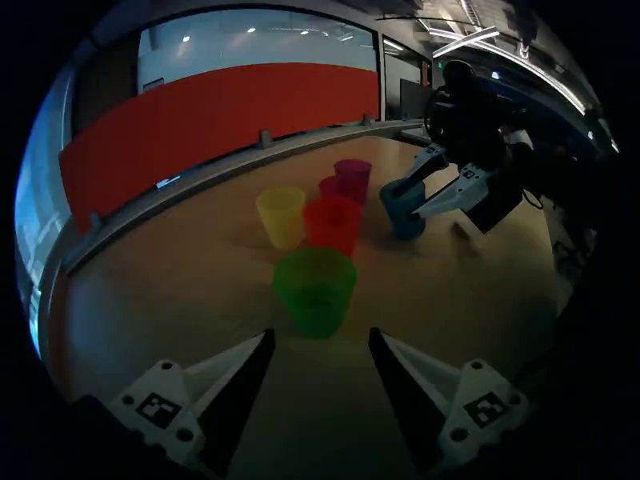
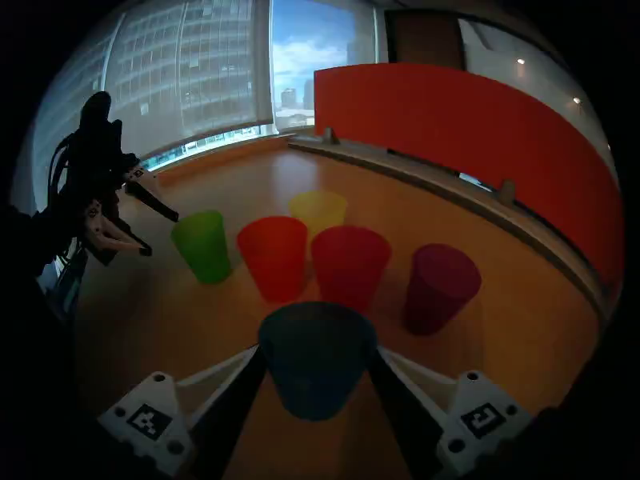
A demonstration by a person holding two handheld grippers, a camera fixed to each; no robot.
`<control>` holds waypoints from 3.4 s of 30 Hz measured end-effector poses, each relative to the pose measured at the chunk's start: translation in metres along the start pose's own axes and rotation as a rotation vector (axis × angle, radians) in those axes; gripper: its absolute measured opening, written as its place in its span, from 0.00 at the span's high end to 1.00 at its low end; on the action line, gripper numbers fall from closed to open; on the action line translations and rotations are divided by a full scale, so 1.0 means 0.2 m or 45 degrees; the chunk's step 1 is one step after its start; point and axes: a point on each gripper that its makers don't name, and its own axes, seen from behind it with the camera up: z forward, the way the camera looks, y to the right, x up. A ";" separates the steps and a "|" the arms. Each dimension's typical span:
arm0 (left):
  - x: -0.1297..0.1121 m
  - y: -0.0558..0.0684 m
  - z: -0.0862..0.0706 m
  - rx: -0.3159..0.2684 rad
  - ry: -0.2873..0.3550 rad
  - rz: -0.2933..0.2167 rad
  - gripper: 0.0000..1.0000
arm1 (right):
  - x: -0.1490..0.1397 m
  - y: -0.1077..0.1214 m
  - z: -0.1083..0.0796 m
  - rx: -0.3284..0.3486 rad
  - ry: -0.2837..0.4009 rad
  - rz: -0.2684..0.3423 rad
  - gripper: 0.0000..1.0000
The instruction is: Pour water
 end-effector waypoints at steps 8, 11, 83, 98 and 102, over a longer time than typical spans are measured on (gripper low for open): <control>0.00 0.02 0.00 -0.001 -0.003 0.005 0.14 | -0.02 0.00 -0.03 -0.013 -0.014 -0.011 0.10; 0.00 0.03 0.00 -0.007 -0.004 0.007 0.13 | -0.04 0.00 -0.04 -0.016 -0.020 -0.006 0.10; 0.24 -0.23 -0.41 0.388 0.377 -0.199 0.14 | -0.13 0.14 -0.68 -0.472 0.317 0.141 0.00; 0.36 -0.35 -0.52 0.537 0.513 -0.237 0.14 | -0.06 0.32 -0.81 -0.729 0.485 0.203 0.00; 0.38 -0.38 -0.54 0.567 0.538 -0.251 0.14 | -0.04 0.34 -0.85 -0.785 0.531 0.213 0.00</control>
